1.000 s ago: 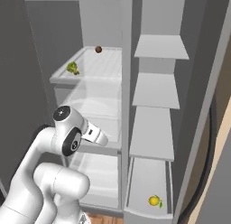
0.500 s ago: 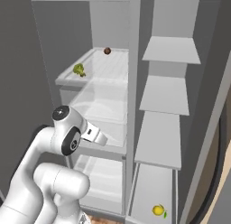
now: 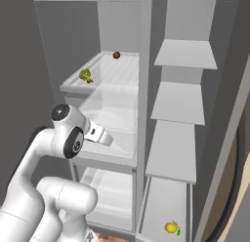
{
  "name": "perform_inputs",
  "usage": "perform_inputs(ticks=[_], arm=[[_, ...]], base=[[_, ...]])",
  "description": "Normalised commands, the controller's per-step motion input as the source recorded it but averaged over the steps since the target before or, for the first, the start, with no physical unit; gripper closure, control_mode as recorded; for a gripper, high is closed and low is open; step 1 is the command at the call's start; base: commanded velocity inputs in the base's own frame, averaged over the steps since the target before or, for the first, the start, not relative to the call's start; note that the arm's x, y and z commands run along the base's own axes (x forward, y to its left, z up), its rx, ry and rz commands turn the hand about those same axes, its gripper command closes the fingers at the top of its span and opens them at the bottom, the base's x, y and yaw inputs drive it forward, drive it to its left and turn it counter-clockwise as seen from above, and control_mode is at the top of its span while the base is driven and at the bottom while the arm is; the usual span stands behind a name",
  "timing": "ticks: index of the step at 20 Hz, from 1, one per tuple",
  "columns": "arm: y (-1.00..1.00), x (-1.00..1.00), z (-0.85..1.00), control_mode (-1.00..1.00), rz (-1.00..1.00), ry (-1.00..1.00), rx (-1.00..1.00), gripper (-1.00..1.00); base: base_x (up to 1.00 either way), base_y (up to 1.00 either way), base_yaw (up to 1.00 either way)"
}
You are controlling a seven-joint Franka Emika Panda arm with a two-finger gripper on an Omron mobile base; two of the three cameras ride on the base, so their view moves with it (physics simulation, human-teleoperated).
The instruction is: Take the lemon and broccoli from the fridge shelf and place them in the freezer drawer to begin freezing them.
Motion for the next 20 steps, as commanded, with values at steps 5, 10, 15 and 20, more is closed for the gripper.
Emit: perform_inputs(ticks=[5, 10, 15, 20], arm=[[0.14, 0.22, 1.00, -1.00, 0.09, 0.00, 0.00, -1.00], [0.19, 0.47, 0.93, -1.00, 0.10, 0.01, -0.01, -1.00], [0.22, 0.69, 0.46, -1.00, 0.12, 0.08, 0.00, -1.00], [0.10, 0.69, 0.13, -1.00, 0.16, 0.05, 0.00, -1.00]], base=[[0.00, 0.00, 0.00], [0.00, 0.00, 0.00], [0.00, 0.00, 0.00], [0.00, 0.00, 0.00]])
